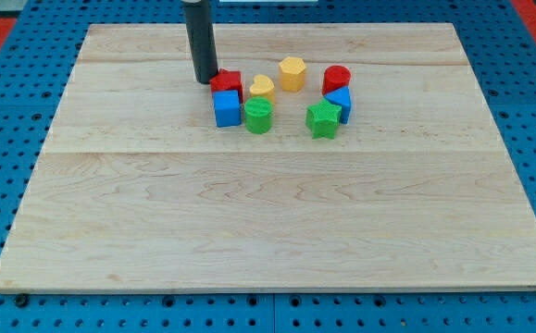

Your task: Slide the red star close to the yellow heart

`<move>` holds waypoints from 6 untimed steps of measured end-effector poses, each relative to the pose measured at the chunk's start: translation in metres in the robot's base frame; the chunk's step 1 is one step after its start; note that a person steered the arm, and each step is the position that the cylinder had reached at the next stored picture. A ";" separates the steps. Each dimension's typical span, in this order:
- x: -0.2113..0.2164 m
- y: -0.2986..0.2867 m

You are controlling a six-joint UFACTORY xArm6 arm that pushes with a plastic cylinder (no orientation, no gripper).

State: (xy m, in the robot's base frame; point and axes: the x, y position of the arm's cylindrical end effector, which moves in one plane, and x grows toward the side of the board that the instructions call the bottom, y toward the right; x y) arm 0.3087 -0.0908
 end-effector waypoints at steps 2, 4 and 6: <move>0.025 -0.015; -0.004 0.020; -0.003 -0.031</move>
